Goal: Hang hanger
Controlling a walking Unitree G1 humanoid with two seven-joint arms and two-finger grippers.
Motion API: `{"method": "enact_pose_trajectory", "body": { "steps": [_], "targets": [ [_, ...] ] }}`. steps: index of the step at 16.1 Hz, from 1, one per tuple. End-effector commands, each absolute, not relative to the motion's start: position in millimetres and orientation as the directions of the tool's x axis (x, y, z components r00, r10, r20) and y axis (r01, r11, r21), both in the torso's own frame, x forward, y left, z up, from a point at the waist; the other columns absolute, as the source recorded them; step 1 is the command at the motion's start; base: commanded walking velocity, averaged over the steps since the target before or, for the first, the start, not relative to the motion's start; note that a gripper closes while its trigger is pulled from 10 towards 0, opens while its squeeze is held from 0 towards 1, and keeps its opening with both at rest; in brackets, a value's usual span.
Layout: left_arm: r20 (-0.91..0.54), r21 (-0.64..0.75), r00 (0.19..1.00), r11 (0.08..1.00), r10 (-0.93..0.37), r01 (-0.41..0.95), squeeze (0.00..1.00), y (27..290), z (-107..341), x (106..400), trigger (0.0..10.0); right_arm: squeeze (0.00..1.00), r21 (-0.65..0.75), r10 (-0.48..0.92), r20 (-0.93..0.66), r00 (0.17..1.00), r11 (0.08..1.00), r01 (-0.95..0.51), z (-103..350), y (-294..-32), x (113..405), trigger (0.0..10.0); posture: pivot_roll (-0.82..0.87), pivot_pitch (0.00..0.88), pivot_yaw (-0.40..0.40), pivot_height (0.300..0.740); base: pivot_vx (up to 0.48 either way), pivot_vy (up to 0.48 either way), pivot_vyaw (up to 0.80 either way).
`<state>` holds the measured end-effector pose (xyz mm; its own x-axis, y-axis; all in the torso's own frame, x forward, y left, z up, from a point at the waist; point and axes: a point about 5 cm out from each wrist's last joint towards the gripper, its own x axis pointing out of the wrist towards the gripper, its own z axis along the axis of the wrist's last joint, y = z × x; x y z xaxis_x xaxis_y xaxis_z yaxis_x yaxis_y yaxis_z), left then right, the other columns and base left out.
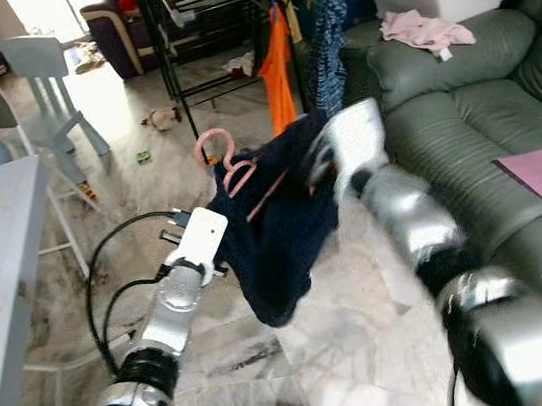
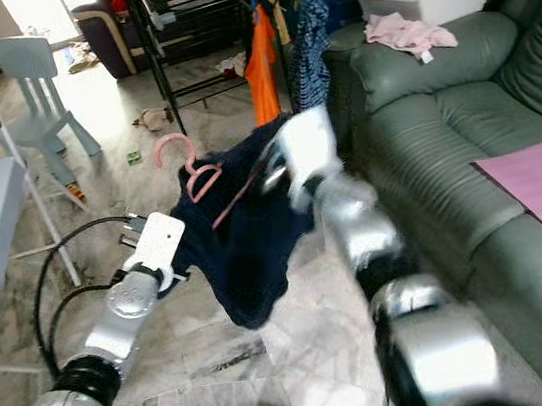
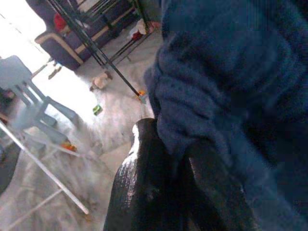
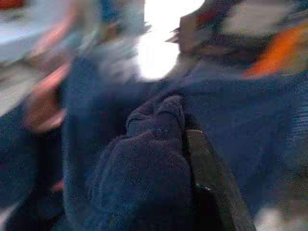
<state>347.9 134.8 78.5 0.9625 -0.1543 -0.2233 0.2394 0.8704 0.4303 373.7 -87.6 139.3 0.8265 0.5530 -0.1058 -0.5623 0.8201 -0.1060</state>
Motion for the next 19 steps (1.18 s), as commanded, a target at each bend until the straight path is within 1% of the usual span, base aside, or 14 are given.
{"method": "enact_pose_trajectory", "body": {
  "steps": [1,2,5,6,7,8,9,10,11,12,13,15,17,19],
  "targets": [
    [-0.165,0.403,0.979,0.898,-0.118,0.176,0.0,138.2,95.8,358.1,0.0,0.0,-0.113,0.643,-0.172,0.746,0.739,-0.664,127.3,-78.3,362.4,0.0,-0.13,0.0,0.054,0.74,0.0,0.0,0.0],
    [-0.163,0.404,0.98,0.898,-0.117,0.175,0.0,138.2,96.7,358.7,0.0,0.0,-0.114,0.661,-0.191,0.726,0.719,-0.685,122.6,-77.7,358.4,0.0,-0.13,0.0,0.054,0.74,0.0,0.0,0.0],
    [-0.166,0.336,0.983,0.932,-0.083,0.135,0.0,143.8,100.9,362.7,0.0,0.0,-0.072,0.761,-0.312,0.569,0.578,-0.813,96.5,-79.7,328.7,0.0,-0.14,0.0,0.054,0.74,0.0,0.0,0.0],
    [-0.166,0.336,0.983,0.932,-0.083,0.135,0.0,143.8,100.9,362.7,0.0,0.0,-0.072,0.761,-0.312,0.569,0.578,-0.813,96.5,-79.7,328.7,0.0,-0.14,0.0,0.054,0.74,0.0,0.0,0.0],
    [-0.161,0.317,0.984,0.94,-0.077,0.125,0.0,145.1,104.5,365.1,0.0,0.0,-0.11,0.75,-0.372,0.547,0.549,-0.828,87.1,-85.4,320.8,3.2,-0.14,0.0,0.054,0.74,0.0,0.0,0.0],
    [-0.155,0.312,0.985,0.943,-0.073,0.119,0.0,146.5,108.2,367.3,0.0,0.0,-0.179,0.728,-0.421,0.541,0.518,-0.837,79.2,-91.2,314.1,4.2,-0.13,0.0,0.054,0.74,0.0,0.0,0.0],
    [-0.152,0.313,0.986,0.943,-0.073,0.118,0.0,147.1,109.0,367.8,0.0,0.0,-0.201,0.717,-0.433,0.546,0.514,-0.834,77.1,-92.8,313.0,9.6,-0.13,0.0,0.054,0.74,0.0,0.0,0.0],
    [-0.138,0.322,0.987,0.939,-0.077,0.119,0.0,148.6,111.5,368.6,0.0,0.0,-0.27,0.682,-0.424,0.596,0.533,-0.802,78.0,-99.6,316.1,10.0,-0.13,0.0,0.054,0.74,0.0,0.0,0.0],
    [-0.138,0.322,0.987,0.939,-0.077,0.119,0.0,148.6,111.5,368.6,0.0,0.0,-0.27,0.682,-0.424,0.596,0.533,-0.802,78.0,-99.6,316.1,10.0,-0.13,0.0,0.054,0.74,0.0,0.0,0.0],
    [-0.134,0.331,0.988,0.936,-0.081,0.122,0.0,149.5,112.3,368.7,0.0,1.0,-0.302,0.665,-0.406,0.627,0.549,-0.779,81.5,-103.5,319.0,10.0,-0.13,0.0,0.054,0.74,0.0,0.0,0.0],
    [-0.118,0.363,0.988,0.921,-0.103,0.14,0.0,152.7,115.4,369.0,0.0,1.0,-0.342,0.673,-0.33,0.662,0.568,-0.748,96.7,-111.0,323.4,10.0,-0.13,0.0,0.057,0.74,0.0,0.0,0.0],
    [-0.11,0.391,0.987,0.908,-0.117,0.151,0.0,156.1,117.4,369.1,0.0,1.0,-0.347,0.704,-0.281,0.652,0.559,-0.753,107.9,-114.6,323.1,10.0,-0.13,0.0,0.058,0.74,0.0,0.0,0.0],
    [-0.118,0.392,0.988,0.909,-0.104,0.142,0.0,164.8,117.9,370.1,0.0,1.0,-0.426,0.715,-0.29,0.636,0.499,-0.755,114.1,-122.0,320.9,10.0,-0.14,0.0,0.061,0.74,0.0,0.0,0.0],
    [-0.11,0.392,0.988,0.909,-0.107,0.142,0.0,167.7,121.1,371.6,0.0,1.0,-0.514,0.652,-0.184,0.735,0.574,-0.638,129.0,-130.1,331.9,10.0,-0.14,0.0,0.06,0.74,0.0,0.0,0.0]
  ]
}}
